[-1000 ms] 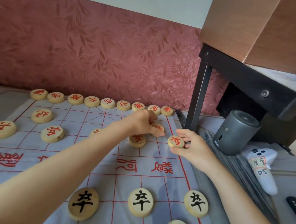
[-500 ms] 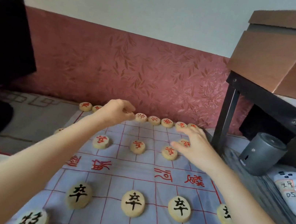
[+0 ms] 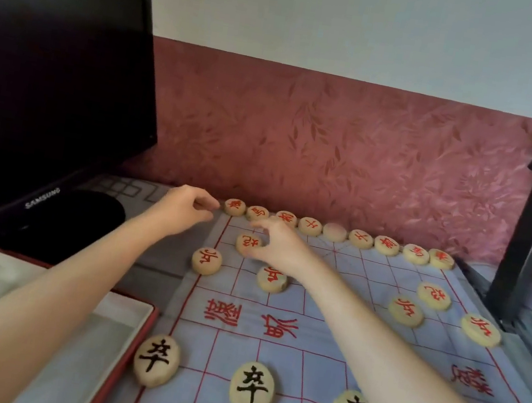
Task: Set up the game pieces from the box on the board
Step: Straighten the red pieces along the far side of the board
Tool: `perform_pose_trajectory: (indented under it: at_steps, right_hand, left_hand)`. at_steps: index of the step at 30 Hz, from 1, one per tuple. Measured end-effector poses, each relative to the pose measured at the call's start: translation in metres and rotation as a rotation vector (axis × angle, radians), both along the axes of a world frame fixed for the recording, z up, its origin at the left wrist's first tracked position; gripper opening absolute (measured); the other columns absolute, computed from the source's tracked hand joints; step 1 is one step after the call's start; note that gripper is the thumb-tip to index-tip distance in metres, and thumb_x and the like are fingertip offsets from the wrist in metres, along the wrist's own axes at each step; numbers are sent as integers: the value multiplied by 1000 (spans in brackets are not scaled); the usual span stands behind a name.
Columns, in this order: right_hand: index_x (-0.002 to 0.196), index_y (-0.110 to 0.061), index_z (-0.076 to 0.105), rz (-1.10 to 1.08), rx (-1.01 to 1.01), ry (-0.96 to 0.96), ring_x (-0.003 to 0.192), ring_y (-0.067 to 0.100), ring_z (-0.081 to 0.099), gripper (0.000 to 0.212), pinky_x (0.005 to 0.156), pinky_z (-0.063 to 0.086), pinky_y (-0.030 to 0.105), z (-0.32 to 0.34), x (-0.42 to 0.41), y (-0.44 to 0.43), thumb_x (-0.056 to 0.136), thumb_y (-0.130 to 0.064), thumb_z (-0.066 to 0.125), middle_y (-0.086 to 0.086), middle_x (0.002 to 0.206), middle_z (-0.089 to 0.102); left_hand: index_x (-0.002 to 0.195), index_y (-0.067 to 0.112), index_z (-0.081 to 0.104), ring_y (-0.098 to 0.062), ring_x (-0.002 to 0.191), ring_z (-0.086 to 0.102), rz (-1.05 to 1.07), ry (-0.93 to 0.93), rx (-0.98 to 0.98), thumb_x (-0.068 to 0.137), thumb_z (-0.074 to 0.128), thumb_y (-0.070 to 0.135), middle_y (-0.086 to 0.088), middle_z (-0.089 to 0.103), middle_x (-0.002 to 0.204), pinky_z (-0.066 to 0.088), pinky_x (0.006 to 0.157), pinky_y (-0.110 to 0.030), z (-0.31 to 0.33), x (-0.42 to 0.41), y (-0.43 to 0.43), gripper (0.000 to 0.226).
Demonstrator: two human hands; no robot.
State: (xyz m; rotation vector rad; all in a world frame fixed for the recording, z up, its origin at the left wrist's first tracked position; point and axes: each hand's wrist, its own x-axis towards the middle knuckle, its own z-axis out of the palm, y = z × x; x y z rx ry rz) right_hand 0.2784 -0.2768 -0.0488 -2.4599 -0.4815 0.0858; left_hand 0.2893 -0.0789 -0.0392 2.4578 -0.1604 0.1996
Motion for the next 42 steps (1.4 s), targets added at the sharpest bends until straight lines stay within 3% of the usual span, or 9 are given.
perform_pose_trajectory:
  at_steps: [6, 11, 15, 19, 23, 30, 34, 39, 42]
  right_hand:
    - [127, -16, 54, -1, -48, 0, 116, 21, 54, 47, 96, 45, 32, -13, 15, 10, 82, -21, 67, 8, 131, 53]
    - [127, -16, 55, 28, -22, -18, 118, 17, 52, 50, 99, 43, 30, -19, 15, 6, 80, -20, 69, 4, 131, 54]
    - [127, -18, 54, 11, 88, -2, 120, 12, 50, 52, 101, 41, 29, -13, 25, 2, 80, -31, 70, -2, 132, 53]
    - [117, -15, 62, -81, 43, -96, 110, 14, 53, 40, 82, 44, 20, 0, 55, -4, 81, -32, 69, -1, 115, 60]
    - [122, -16, 57, -146, -88, -100, 118, 23, 47, 52, 101, 41, 37, -5, 86, 1, 77, -37, 72, 9, 123, 57]
    - [117, -13, 59, -156, -203, -131, 117, 25, 39, 61, 96, 36, 34, -7, 99, 13, 71, -50, 73, 7, 116, 57]
    - [111, -15, 61, -150, -221, -129, 117, 26, 39, 51, 95, 33, 33, -8, 102, 16, 72, -45, 74, 6, 115, 56]
    - [125, -18, 55, -83, -210, -52, 124, 26, 38, 49, 105, 32, 34, -9, 106, 13, 79, -27, 70, 6, 128, 53]
    - [129, -27, 50, -61, -181, 10, 123, 26, 40, 53, 106, 33, 34, -13, 111, 14, 80, -12, 65, 4, 129, 51]
  left_hand:
    - [108, 15, 66, -9, 95, 53, -25, -17, -16, 83, 63, 11, -2, 65, 111, 37, 81, -21, -7, 15, 0, 25]
    - [108, 15, 66, -10, 94, 54, -19, -34, -28, 83, 64, 10, -3, 66, 110, 39, 82, -22, -14, 31, -1, 26]
    - [109, 14, 65, -13, 96, 57, -11, -31, -30, 81, 65, 7, -4, 66, 111, 42, 86, -23, -22, 48, -4, 29]
    - [113, 12, 63, -20, 107, 58, 1, -52, 24, 78, 69, 10, -9, 61, 118, 45, 96, -30, -27, 65, -11, 35]
    - [120, 13, 58, -23, 115, 53, 5, -28, 68, 77, 72, 23, -8, 55, 128, 44, 99, -36, -28, 79, -19, 46]
    - [125, 16, 55, -21, 121, 49, -38, 33, 75, 75, 73, 26, -5, 51, 136, 40, 103, -34, -28, 93, -18, 54]
    - [119, 13, 59, -19, 107, 57, -10, 21, 50, 68, 78, 33, -5, 60, 122, 43, 90, -28, -26, 92, -17, 58]
    - [110, 12, 64, -13, 89, 55, 23, 28, 15, 66, 78, 37, -5, 64, 108, 43, 77, -26, -28, 93, -21, 53]
    - [110, 12, 63, -12, 89, 55, -2, 56, 4, 70, 77, 29, -5, 64, 110, 41, 76, -24, -29, 95, -23, 46]
